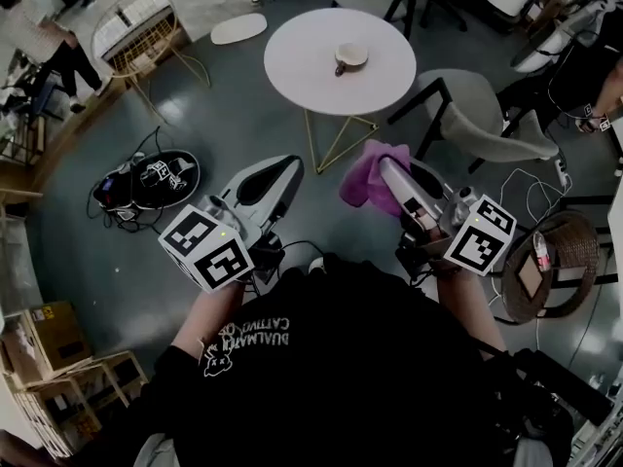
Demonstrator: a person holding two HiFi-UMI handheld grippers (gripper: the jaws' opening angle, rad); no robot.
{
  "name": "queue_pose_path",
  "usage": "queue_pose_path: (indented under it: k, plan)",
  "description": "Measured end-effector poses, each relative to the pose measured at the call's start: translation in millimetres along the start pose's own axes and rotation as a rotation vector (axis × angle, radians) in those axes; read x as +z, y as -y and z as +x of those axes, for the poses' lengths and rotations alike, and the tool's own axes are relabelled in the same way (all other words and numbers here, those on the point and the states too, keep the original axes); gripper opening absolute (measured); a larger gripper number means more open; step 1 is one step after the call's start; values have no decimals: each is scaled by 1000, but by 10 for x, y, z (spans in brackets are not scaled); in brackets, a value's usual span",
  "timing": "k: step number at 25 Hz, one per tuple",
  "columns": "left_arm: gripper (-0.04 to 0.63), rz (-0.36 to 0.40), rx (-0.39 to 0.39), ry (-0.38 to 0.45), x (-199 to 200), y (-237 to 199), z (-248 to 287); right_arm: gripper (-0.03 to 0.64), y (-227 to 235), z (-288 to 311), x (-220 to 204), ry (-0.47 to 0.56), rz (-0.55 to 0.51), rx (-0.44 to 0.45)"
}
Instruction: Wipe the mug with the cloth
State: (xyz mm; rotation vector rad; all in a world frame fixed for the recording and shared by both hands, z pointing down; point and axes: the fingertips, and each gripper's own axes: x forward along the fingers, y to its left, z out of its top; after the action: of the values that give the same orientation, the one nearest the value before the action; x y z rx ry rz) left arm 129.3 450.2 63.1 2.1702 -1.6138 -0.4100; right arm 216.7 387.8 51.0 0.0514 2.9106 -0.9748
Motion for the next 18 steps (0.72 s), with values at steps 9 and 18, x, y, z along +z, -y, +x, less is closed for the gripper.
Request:
queue_pose_path:
  k: [9,18]
  plan:
    - [-2,-7,14,13,25,-64,-34,23,65,-27,-57,-29,-3,-32]
    - [-2,-16,-18,3,233,-378,175,23,277,390,86,-48,-17,-58]
